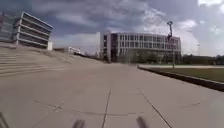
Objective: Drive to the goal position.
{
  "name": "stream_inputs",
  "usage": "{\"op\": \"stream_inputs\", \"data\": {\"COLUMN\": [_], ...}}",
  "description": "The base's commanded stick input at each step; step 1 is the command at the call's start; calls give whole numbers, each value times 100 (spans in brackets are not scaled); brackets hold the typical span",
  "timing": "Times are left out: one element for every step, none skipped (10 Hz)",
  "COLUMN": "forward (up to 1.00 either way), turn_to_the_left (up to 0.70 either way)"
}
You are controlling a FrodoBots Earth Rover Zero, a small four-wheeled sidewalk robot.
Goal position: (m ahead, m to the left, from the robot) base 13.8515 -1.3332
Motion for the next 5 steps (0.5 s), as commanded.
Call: {"op": "stream_inputs", "data": {"forward": [70,70,70,70,70], "turn_to_the_left": [2,1,0,0,0]}}
